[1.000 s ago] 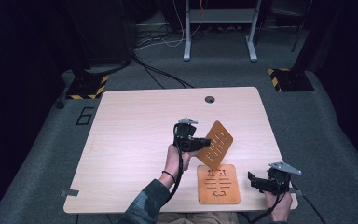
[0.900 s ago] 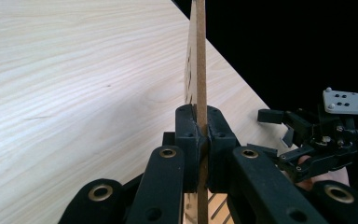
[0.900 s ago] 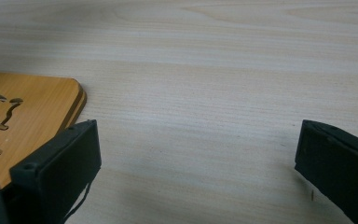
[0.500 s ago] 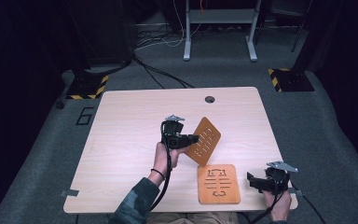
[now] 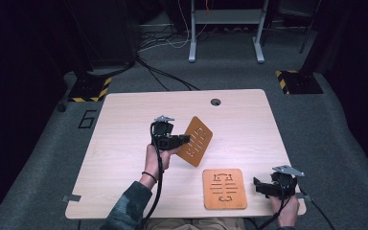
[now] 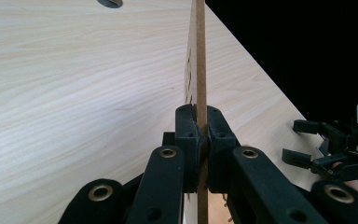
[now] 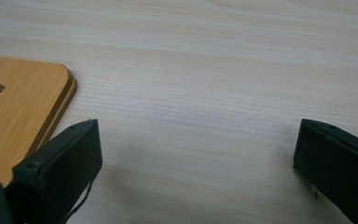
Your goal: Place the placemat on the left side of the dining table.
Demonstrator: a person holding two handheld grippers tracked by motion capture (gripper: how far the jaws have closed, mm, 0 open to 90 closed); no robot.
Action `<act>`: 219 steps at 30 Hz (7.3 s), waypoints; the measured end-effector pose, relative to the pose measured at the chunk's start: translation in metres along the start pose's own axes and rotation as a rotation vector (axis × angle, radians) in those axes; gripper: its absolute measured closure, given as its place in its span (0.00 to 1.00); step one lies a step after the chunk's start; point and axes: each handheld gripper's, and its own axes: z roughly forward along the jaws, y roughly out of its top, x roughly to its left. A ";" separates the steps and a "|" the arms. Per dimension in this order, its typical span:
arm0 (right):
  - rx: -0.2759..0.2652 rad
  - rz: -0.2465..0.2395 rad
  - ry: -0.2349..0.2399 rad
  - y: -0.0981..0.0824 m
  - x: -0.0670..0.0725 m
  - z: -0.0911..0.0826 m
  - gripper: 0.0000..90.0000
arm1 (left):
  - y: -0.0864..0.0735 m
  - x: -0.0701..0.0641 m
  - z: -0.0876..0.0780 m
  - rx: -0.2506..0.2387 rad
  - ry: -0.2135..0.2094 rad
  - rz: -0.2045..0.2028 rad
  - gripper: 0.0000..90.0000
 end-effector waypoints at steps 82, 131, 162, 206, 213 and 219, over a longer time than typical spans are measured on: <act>0.011 -0.022 -0.024 0.000 0.003 0.001 0.01 | -0.037 0.163 -0.097 0.036 0.407 -0.280 0.91; 0.011 -0.025 -0.030 0.000 0.003 0.001 0.01 | -0.070 0.217 -0.104 0.074 0.460 -0.344 0.66; 0.013 -0.020 -0.032 0.000 0.004 0.001 0.01 | -0.089 0.243 -0.106 0.127 0.485 -0.372 0.63; 0.012 -0.026 -0.029 0.001 0.003 0.001 0.01 | -0.141 0.179 -0.123 -0.019 0.482 -0.186 0.17; 0.011 -0.025 -0.029 0.001 0.003 0.001 0.01 | -0.171 0.167 -0.121 -0.014 0.505 -0.152 0.16; 0.012 -0.028 -0.030 0.001 0.004 0.001 0.01 | -0.186 0.160 -0.115 0.012 0.559 -0.102 0.14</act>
